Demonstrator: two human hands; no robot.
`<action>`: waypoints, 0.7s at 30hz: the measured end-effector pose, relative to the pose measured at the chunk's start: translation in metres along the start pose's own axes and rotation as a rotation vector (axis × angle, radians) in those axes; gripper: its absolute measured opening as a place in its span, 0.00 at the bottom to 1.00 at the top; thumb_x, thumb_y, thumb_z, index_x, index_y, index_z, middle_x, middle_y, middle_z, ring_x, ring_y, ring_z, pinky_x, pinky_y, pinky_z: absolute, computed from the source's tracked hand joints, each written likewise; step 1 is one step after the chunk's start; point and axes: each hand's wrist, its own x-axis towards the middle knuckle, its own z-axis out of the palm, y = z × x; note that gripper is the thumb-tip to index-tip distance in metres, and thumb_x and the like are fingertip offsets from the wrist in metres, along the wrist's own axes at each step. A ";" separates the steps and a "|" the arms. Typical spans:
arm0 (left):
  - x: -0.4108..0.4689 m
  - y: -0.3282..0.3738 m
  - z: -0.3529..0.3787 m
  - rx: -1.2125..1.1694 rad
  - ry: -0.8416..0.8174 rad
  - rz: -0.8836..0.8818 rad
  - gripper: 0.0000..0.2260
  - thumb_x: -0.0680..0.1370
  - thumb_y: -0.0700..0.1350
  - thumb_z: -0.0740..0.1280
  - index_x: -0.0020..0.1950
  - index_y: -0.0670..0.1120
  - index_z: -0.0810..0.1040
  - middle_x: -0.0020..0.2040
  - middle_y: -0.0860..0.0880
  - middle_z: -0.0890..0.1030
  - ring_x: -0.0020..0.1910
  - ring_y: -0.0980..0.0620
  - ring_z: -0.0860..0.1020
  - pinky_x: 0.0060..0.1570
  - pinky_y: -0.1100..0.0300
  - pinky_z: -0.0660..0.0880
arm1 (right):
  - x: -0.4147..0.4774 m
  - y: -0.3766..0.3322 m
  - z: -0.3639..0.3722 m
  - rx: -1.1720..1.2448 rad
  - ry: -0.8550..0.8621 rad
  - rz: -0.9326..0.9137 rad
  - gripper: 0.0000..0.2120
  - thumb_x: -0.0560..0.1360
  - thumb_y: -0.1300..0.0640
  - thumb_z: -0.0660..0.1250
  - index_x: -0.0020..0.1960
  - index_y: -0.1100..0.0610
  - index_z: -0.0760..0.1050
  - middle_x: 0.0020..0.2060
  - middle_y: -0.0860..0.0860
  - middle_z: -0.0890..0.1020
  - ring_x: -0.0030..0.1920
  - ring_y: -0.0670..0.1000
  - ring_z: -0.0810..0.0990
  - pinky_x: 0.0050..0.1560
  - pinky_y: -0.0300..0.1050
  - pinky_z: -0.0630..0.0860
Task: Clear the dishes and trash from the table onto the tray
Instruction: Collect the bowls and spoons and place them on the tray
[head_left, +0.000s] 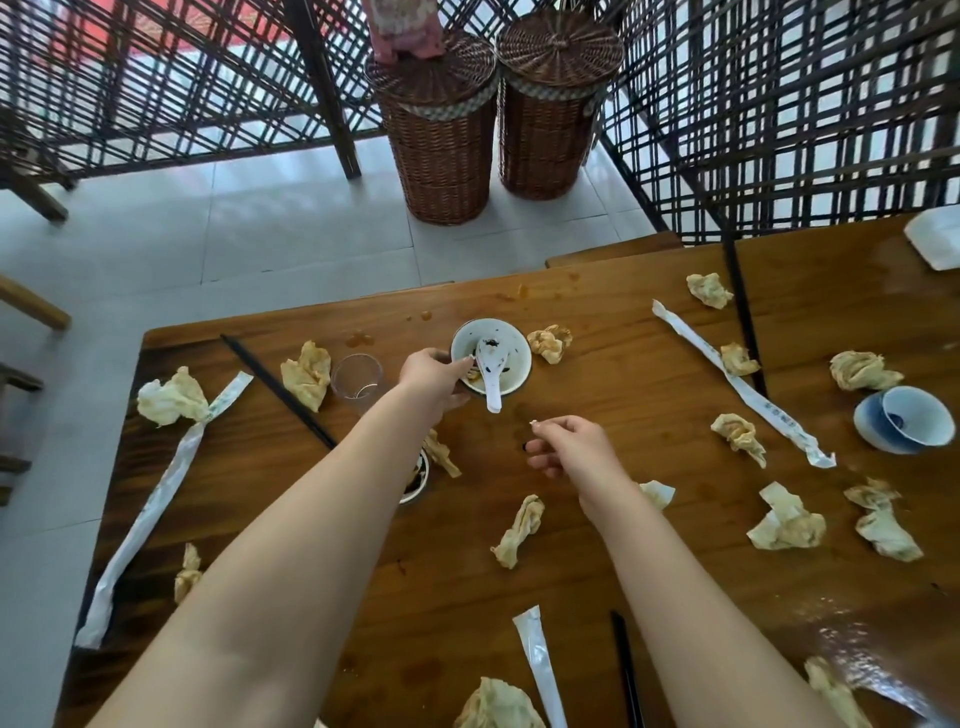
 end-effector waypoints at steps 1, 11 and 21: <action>-0.002 0.001 0.000 0.005 0.001 0.000 0.16 0.77 0.39 0.69 0.63 0.40 0.72 0.52 0.43 0.78 0.52 0.45 0.80 0.48 0.54 0.80 | -0.001 0.001 0.000 0.004 -0.005 0.003 0.04 0.78 0.57 0.65 0.47 0.58 0.75 0.38 0.52 0.81 0.34 0.48 0.78 0.35 0.39 0.71; -0.042 0.004 -0.015 -0.044 -0.096 0.007 0.20 0.77 0.37 0.68 0.68 0.37 0.68 0.51 0.41 0.80 0.48 0.45 0.83 0.46 0.53 0.81 | -0.020 0.005 -0.012 0.078 -0.062 -0.029 0.04 0.77 0.56 0.67 0.48 0.57 0.75 0.43 0.55 0.83 0.39 0.50 0.83 0.41 0.42 0.77; -0.132 -0.012 -0.053 -0.151 -0.088 0.010 0.09 0.76 0.40 0.69 0.54 0.42 0.72 0.44 0.45 0.80 0.39 0.50 0.82 0.33 0.61 0.81 | -0.073 0.015 -0.022 0.065 -0.187 -0.117 0.06 0.78 0.55 0.66 0.53 0.55 0.76 0.48 0.52 0.84 0.46 0.49 0.84 0.50 0.46 0.79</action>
